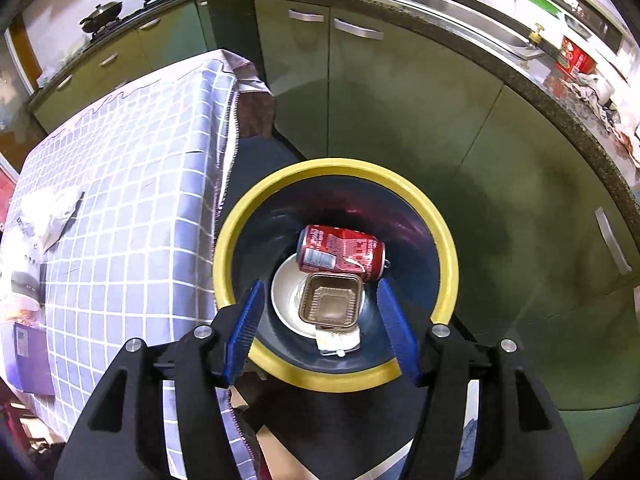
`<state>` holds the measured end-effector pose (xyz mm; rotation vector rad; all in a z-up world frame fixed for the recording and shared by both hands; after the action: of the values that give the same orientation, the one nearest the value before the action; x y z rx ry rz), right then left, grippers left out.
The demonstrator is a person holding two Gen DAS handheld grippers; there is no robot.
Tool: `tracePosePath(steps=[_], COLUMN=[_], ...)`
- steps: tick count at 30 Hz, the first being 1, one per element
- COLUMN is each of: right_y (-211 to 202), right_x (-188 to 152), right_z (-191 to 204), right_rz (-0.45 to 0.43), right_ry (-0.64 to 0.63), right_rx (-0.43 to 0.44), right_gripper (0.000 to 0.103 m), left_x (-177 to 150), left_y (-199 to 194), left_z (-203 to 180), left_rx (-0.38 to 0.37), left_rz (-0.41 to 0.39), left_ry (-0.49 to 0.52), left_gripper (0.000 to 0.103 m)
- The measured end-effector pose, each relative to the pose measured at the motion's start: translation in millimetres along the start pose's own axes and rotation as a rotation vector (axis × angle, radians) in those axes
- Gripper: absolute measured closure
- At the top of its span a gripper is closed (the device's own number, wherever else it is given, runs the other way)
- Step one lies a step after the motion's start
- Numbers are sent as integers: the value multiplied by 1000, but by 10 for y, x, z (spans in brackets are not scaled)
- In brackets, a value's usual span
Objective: Collect trash
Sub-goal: 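Grasp the purple box with the left gripper and lift it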
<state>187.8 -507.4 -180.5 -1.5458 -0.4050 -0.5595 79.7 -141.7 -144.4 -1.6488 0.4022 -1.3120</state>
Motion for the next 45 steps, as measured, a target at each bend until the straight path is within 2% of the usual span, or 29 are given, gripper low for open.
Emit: tracePosePath(steps=[5,13,17,29,30,31,32,35,41,45], right_y=[-58,-87,-70,5,16,18,26,43,65,34], right_x=[-8,-32,-44,-101,-111,-115,-123,-135,-166,-182], right_z=[102,181,179,170,167,166,164,164,202,216], right_rz=[-6,1,8,30,34,36,38,44,50,43], right_ry=[-17,-23,-20,-8,-8,-8,-7,-2,-6,-4], right_rx=[22,51,59,80,81,81,83,96,105,115], right_gripper=[44,43,43,43,43,43,43,43,43,43], left_x=[-75,-90,-109,-145,-144,-145,-143,-145,-174,-151], left_y=[173,260,308,511,516,529,550,563,506,374], left_z=[61,148,190,97,103,125,145,190,162,106], left_rx=[-14,-24,-53,-100,-101,-97,-93,-110,-91,-86], left_rz=[41,39,48,114,113,115,122,128,125,94], left_ry=[-3,-1,-5,39,34,22,12,-25,-25,-25], left_gripper=[7,7,7,7,8,14,25,26,26,29])
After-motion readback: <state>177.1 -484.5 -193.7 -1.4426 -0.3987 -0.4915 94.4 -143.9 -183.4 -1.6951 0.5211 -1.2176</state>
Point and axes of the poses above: each gripper's, at about its wrist camera, not at the fingertips, and y roughly the way its jaws point, z to its left, x to its top, the point moved 5 cm from there along y, roughly the way its jaws point, and after that the axes turned 6 degrees about -z, right-handed, at the moved point
